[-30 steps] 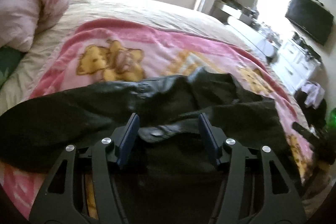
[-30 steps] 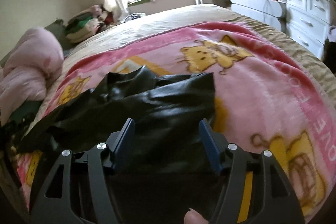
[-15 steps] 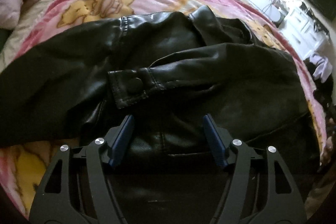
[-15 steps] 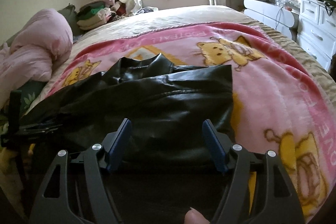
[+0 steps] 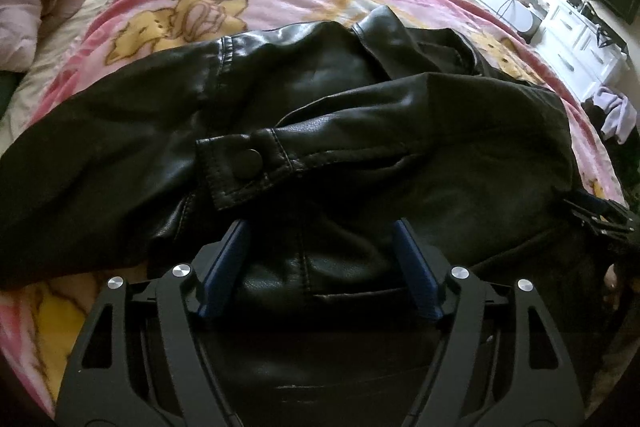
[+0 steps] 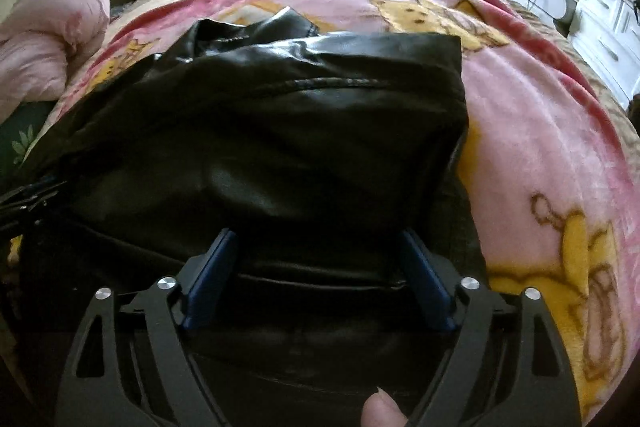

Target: Fold large clothes

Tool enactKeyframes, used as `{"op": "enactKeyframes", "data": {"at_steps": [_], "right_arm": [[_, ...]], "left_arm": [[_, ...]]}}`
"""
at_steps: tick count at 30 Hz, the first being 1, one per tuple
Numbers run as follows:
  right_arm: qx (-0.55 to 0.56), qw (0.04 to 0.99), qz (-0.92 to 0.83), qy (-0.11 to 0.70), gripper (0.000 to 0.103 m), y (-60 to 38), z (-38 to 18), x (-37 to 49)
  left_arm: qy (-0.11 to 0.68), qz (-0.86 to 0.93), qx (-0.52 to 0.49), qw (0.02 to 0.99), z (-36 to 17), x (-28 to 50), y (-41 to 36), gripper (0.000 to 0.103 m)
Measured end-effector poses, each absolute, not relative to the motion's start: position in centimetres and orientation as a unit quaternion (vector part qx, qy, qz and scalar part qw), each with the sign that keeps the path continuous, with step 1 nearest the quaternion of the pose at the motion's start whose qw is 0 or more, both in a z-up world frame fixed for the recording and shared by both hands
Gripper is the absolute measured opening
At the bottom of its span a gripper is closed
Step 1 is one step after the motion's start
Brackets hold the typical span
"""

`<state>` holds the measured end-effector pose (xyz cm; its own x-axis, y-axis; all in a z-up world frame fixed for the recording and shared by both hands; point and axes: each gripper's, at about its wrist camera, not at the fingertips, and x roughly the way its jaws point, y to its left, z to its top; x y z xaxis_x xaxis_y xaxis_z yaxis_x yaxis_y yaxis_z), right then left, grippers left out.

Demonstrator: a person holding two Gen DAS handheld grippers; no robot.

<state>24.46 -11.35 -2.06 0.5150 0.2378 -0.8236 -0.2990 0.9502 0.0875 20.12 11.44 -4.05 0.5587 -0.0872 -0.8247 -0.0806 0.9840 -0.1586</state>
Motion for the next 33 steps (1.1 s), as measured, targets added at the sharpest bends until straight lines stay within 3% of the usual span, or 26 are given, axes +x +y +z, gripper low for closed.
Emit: {"op": "enactKeyframes", "data": {"at_steps": [10,17,33], "right_arm": [[-0.014,0.879,0.173,0.444,0.093,-11.1,-0.1,23.5],[-0.006,0.888,0.189,0.419,0.097,-9.9,1.9,22.5],[0.022,0.894,0.215,0.392,0.099,-4.5,5.5,21.9]], "left_arm": [[0.453,-0.003,-0.102,0.885,-2.3,19.4,11.5,0.073],[0.44,0.006,-0.117,0.89,-0.8,18.7,12.3,0.094],[0.41,0.072,-0.155,0.896,2.6,15.2,17.5,0.094]]}}
